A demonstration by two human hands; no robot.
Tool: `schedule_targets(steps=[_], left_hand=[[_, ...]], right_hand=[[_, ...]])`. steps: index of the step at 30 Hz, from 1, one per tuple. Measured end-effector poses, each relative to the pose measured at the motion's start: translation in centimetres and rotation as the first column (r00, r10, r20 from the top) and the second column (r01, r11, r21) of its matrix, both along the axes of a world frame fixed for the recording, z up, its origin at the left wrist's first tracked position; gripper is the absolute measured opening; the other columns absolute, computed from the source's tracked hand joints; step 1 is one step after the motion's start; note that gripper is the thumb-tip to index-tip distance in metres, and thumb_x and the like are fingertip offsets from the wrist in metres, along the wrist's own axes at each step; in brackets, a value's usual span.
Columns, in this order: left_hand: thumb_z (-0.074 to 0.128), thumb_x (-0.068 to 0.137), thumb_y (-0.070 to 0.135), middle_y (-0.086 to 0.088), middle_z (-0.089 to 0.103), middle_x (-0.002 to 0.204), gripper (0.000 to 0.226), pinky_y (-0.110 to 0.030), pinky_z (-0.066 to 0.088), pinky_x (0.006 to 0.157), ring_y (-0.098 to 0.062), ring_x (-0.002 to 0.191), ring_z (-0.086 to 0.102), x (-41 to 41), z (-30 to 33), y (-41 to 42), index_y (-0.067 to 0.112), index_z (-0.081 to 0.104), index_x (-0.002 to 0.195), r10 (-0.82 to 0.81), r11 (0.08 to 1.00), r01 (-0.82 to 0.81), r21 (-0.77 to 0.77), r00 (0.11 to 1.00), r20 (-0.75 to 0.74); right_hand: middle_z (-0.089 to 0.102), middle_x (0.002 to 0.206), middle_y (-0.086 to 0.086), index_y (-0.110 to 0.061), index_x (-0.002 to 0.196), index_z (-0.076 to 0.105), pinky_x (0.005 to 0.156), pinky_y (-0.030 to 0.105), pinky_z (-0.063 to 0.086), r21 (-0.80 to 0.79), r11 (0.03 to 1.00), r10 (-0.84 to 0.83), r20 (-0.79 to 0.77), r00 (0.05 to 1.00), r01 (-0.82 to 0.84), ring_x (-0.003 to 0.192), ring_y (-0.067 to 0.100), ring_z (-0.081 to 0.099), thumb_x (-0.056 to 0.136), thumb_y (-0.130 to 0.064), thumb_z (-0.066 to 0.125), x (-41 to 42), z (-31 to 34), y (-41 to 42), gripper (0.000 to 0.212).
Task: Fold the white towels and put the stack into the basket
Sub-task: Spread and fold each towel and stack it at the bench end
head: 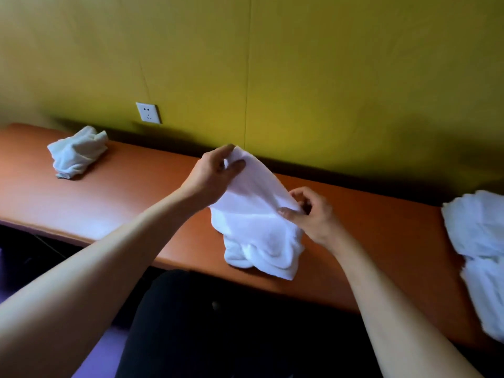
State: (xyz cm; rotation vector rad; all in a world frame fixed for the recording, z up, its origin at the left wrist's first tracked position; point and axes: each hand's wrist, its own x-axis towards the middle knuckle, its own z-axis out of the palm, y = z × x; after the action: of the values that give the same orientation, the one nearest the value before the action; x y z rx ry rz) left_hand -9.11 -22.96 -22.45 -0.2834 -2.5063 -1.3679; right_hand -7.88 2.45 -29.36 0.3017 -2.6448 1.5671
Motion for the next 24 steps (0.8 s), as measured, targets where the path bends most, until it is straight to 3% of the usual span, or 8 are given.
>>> schedule_targets(steps=[3,7,9,13,16,20,22,24], left_hand=[[0.062,0.098,0.025,-0.009,0.063,0.09,0.028,-0.035,0.044,0.074,-0.016,0.08,0.052,0.8,3.6,1.3,0.007,0.063,0.119,0.056,0.998,-0.059,-0.018,0.991,-0.118],[0.056,0.094,0.022,0.004,0.046,0.072,0.013,-0.031,0.033,0.06,-0.01,0.065,0.039,1.2,8.3,0.9,0.011,0.062,0.097,0.034,0.999,-0.025,0.044,0.979,-0.203],[0.053,0.089,0.02,0.004,0.037,0.067,0.013,-0.032,0.026,0.058,-0.01,0.064,0.032,1.6,10.5,0.8,0.008,0.052,0.083,0.026,0.999,-0.016,0.047,0.975,-0.219],[0.056,0.09,0.028,0.008,0.034,0.064,0.022,-0.032,0.024,0.057,-0.012,0.063,0.029,2.8,14.0,0.9,0.011,0.05,0.076,0.035,0.997,-0.017,0.071,0.962,-0.271],[0.055,0.094,0.035,0.005,0.036,0.059,0.027,-0.033,0.025,0.054,-0.018,0.061,0.032,3.7,16.1,0.4,0.011,0.055,0.084,0.125,0.991,-0.133,0.002,0.923,-0.363],[0.051,0.097,0.032,0.003,0.036,0.061,0.024,-0.037,0.02,0.056,-0.022,0.068,0.033,4.8,18.5,-0.3,0.015,0.047,0.081,0.26,0.963,-0.265,0.046,0.874,-0.412],[0.05,0.095,0.032,0.004,0.035,0.062,0.022,-0.034,0.02,0.058,-0.02,0.07,0.033,5.2,19.2,-1.0,0.016,0.045,0.081,0.307,0.951,-0.291,0.104,0.848,-0.431],[0.05,0.095,0.032,0.002,0.034,0.064,0.023,-0.035,0.02,0.058,-0.021,0.07,0.031,5.9,19.6,-1.5,0.015,0.046,0.08,0.297,0.953,-0.291,0.084,0.846,-0.442]], right_hand=[[0.055,0.063,-0.008,-0.024,0.075,0.062,0.053,0.026,0.033,0.206,0.979,0.02,-0.062,0.998,-0.007,0.055,0.003,0.043,0.078,-0.034,0.082,0.6,2.4,2.1,0.022],[0.056,0.056,-0.012,-0.028,0.069,0.063,0.056,0.028,0.034,0.378,0.926,0.039,-0.049,0.998,-0.017,0.052,-0.003,0.045,0.084,-0.036,0.076,2.3,3.7,5.7,0.022],[0.053,0.062,-0.012,-0.023,0.075,0.065,0.061,0.028,0.032,0.275,0.961,0.013,-0.094,0.995,0.013,0.058,-0.002,0.045,0.087,-0.046,0.067,3.6,4.4,6.5,0.026],[0.04,0.051,-0.012,-0.021,0.068,0.043,0.051,0.026,0.026,-0.238,0.951,-0.241,-0.166,0.956,0.198,0.052,0.001,0.031,0.082,-0.062,0.052,5.6,8.2,6.2,0.044],[0.049,0.06,-0.007,-0.013,0.077,0.056,0.05,0.026,0.03,-0.245,0.957,-0.206,-0.195,0.959,0.155,0.056,0.006,0.039,0.089,-0.043,0.07,7.9,12.1,6.3,0.035],[0.053,0.06,-0.016,-0.02,0.073,0.064,0.049,0.022,0.033,0.179,0.983,0.062,-0.049,0.997,-0.052,0.057,0.0,0.044,0.081,-0.034,0.081,10.3,15.6,8.3,0.024],[0.055,0.064,-0.014,-0.022,0.07,0.059,0.054,0.028,0.035,0.45,0.893,-0.009,-0.008,1.0,0.011,0.064,0.007,0.051,0.08,-0.039,0.08,10.8,15.5,10.2,0.029],[0.054,0.062,-0.008,-0.021,0.067,0.056,0.053,0.032,0.033,0.543,0.834,-0.114,-0.006,0.993,0.099,0.067,0.016,0.054,0.083,-0.038,0.077,11.3,14.9,12.0,0.031]])
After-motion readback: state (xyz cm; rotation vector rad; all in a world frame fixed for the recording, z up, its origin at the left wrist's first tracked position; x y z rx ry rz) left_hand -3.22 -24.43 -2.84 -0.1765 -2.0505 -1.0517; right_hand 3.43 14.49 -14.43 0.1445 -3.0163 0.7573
